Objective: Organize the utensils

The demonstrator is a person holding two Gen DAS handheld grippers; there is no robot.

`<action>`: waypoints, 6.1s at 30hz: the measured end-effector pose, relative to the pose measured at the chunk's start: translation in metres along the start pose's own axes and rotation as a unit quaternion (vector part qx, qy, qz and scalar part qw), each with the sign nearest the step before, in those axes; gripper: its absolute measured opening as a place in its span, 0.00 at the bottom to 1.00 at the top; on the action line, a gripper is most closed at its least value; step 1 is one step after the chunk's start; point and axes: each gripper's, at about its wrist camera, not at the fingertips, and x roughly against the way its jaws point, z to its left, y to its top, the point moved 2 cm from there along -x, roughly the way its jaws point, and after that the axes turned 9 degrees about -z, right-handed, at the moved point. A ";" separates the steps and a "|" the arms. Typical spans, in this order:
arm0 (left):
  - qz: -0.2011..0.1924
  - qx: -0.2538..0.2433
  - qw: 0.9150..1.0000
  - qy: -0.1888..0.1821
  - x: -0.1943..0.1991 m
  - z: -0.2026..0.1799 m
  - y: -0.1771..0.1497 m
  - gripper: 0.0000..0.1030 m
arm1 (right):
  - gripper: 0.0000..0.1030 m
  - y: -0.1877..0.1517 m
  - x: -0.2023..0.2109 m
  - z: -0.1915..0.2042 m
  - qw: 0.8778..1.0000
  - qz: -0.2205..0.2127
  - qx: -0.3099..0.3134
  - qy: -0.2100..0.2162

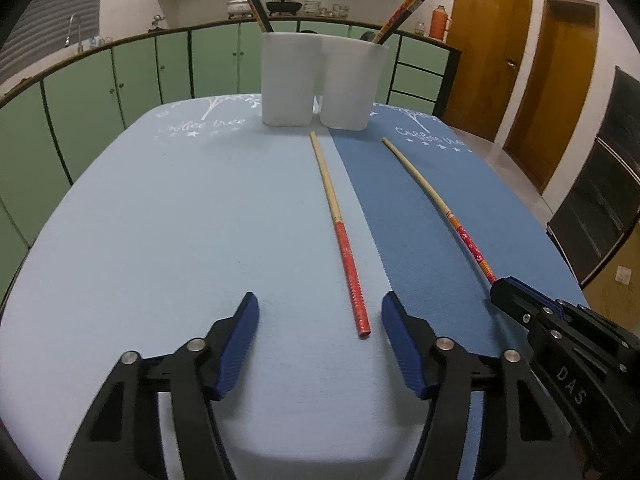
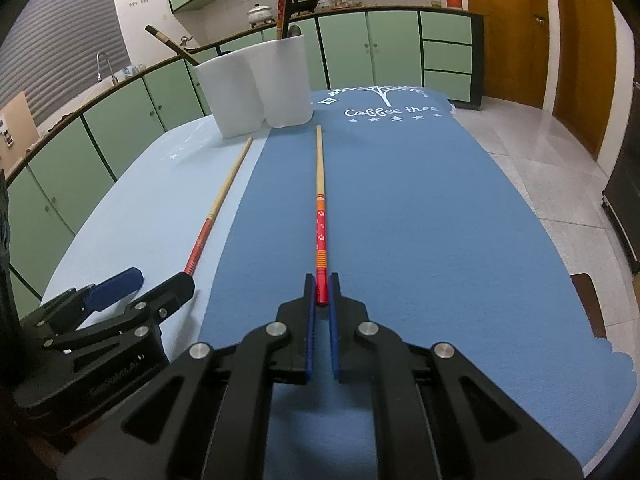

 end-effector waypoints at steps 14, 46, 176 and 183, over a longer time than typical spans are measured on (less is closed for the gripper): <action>-0.008 0.000 0.999 0.038 0.002 -0.005 -0.003 0.35 | 0.05 0.001 0.000 -0.003 1.000 -0.002 -0.010 0.006; -0.080 -0.005 0.996 0.029 0.047 0.008 0.043 0.05 | 0.05 0.040 0.034 0.018 0.996 -0.073 0.054 0.007; -0.184 -0.001 0.983 0.004 0.036 0.056 0.267 0.73 | 0.84 0.297 0.019 0.007 0.981 -0.178 0.011 0.070; -0.193 -0.010 0.981 0.014 0.068 0.047 0.252 0.91 | 0.95 0.264 0.046 0.007 0.984 -0.168 0.015 0.059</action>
